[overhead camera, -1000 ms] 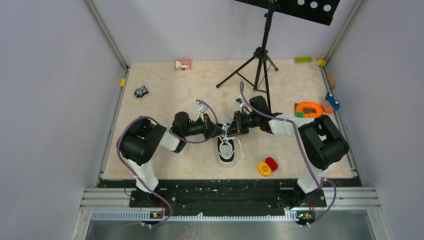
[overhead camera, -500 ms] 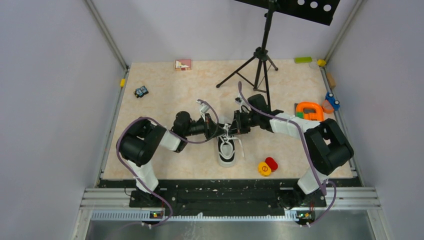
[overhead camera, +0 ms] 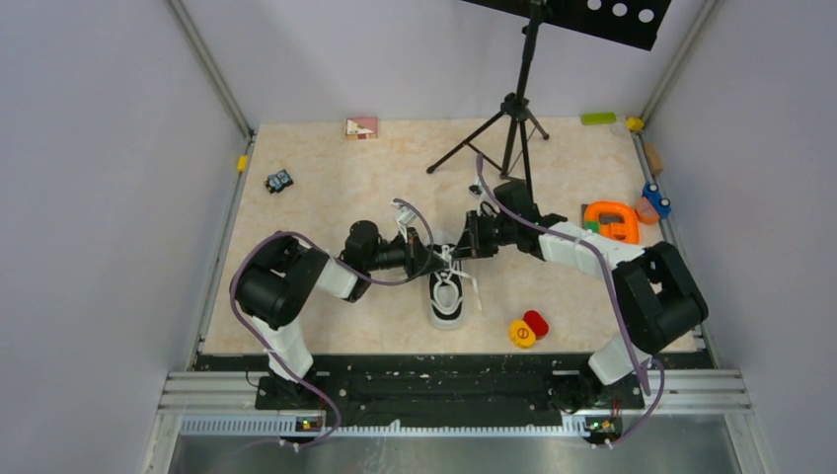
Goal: Tie the shoes
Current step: Cross the shoelace with the shoelace.
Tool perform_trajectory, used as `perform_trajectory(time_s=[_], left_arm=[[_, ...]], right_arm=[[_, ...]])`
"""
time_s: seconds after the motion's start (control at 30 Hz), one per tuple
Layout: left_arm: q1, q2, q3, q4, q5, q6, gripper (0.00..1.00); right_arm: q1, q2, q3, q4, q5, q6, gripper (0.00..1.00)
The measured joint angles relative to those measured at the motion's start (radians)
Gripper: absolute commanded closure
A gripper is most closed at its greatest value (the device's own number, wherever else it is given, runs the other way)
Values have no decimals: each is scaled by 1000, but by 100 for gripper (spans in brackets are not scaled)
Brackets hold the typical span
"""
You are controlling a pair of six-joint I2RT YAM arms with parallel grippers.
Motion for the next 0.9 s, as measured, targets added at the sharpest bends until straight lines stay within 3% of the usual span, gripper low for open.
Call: perform_trajectory(time_s=[0.63, 0.73, 0.9], left_arm=[[2, -16, 0, -40, 10, 4, 100], [5, -21, 0, -48, 13, 6, 100], [9, -27, 0, -55, 13, 8, 100]], right_arm=[[-3, -28, 2, 24, 93, 0, 100], [-3, -39, 2, 23, 108, -1, 83], [-3, -55, 2, 15, 115, 2, 79]])
